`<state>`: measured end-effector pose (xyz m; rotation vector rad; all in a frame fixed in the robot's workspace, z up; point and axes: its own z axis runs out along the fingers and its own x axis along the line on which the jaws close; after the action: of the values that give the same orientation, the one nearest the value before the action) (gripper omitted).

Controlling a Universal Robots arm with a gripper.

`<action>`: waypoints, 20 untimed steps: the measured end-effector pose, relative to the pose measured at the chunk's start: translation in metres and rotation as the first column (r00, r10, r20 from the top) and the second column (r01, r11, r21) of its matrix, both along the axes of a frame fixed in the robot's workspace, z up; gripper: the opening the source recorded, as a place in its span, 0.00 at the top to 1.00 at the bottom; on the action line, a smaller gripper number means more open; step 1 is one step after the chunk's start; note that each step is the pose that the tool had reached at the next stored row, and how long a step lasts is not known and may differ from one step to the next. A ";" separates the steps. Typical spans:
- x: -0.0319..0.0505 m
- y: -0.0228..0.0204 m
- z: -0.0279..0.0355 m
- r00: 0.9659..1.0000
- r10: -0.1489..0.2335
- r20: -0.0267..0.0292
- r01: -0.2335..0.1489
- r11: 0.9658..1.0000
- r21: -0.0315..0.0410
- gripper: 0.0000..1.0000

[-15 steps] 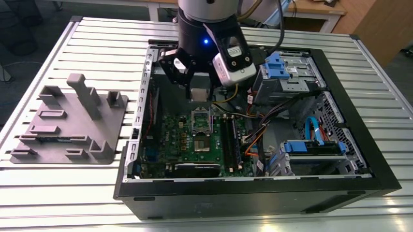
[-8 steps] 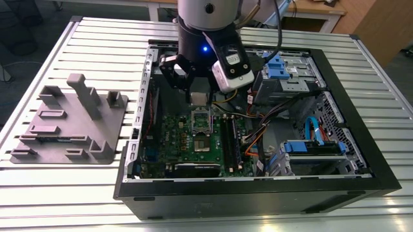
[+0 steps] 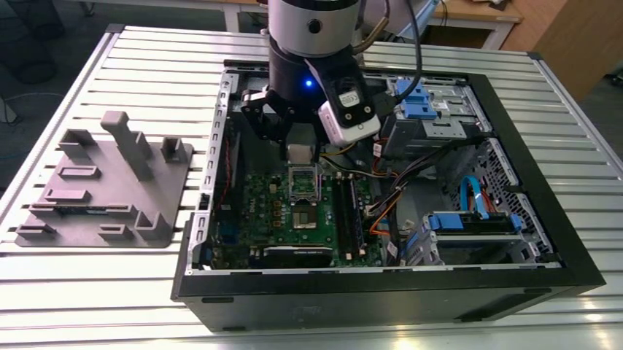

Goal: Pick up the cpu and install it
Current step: 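Place the cpu into insertion slot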

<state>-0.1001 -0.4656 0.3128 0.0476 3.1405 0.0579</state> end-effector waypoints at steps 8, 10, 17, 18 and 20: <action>0.0000 0.0000 -0.0019 1.000 0.000 0.000 0.000 1.000 0.000 0.53; 0.0000 0.0000 -0.0044 1.000 0.000 0.000 0.000 1.000 0.000 0.53; -0.0002 0.0000 -0.0160 1.000 0.000 0.000 0.000 1.000 0.000 0.53; -0.0002 0.0000 -0.0178 1.000 0.000 0.000 0.000 1.000 0.000 0.53; -0.0003 0.0000 -0.0214 1.000 0.000 0.000 0.000 1.000 0.000 0.53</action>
<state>-0.1003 -0.4655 0.2914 0.0477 3.1403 0.0580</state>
